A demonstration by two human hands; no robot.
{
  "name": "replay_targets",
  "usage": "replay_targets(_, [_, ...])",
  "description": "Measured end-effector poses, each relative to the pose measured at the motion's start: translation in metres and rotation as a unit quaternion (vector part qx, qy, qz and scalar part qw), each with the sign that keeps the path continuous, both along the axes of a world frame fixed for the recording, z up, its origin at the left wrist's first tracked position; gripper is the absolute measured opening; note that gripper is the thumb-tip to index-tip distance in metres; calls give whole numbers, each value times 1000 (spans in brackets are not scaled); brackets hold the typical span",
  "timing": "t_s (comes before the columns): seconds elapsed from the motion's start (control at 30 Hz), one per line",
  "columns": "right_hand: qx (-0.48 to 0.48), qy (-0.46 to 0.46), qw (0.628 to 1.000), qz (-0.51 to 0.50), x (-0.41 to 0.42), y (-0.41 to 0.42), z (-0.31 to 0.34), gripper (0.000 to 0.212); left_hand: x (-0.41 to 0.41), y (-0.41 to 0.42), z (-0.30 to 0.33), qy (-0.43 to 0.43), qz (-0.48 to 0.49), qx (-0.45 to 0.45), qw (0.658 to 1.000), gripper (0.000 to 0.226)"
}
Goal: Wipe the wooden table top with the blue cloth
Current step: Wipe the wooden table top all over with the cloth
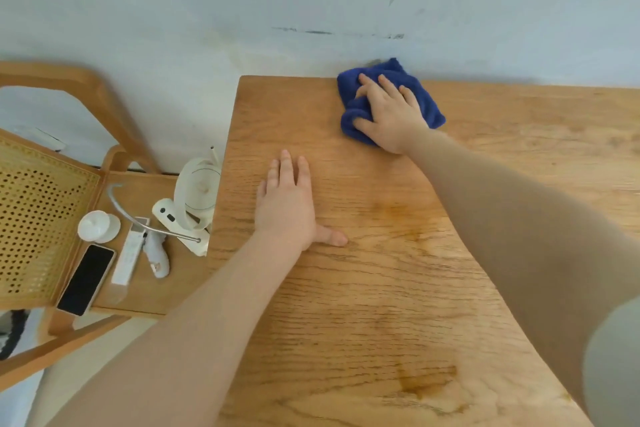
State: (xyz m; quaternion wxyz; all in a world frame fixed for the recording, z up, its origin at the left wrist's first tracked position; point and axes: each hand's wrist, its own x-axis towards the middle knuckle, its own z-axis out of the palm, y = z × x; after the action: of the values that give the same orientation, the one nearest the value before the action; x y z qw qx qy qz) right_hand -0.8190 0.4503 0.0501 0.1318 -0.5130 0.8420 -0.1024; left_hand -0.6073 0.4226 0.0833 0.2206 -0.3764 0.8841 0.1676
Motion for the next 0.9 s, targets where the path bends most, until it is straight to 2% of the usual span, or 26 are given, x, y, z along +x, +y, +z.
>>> replay_targets(0.13, [23, 44, 998, -24, 17, 10, 1, 44, 5, 3, 2, 25, -20, 7, 999, 134])
replay_targets(0.33, [17, 45, 998, 52, 60, 74, 2, 44, -5, 2, 7, -9, -24, 27, 999, 125])
replay_targets(0.43, [4, 30, 998, 57, 42, 63, -1, 42, -4, 1, 7, -5, -19, 22, 1000, 125])
replay_targets(0.57, [-10, 28, 999, 12, -7, 27, -4, 43, -8, 1, 8, -22, -13, 17, 1000, 127])
replay_targets(0.7, [19, 51, 998, -5, -28, 14, -3, 49, -12, 6, 16, -46, 20, 28, 998, 128])
replay_targets(0.8, [40, 49, 998, 27, -9, 41, 0, 51, -22, 16, 21, -83, 63, 37, 994, 129])
replay_targets(0.9, [51, 46, 994, 86, 9, 85, 4, 55, -33, 19, 26, -106, 38, 12, 994, 130])
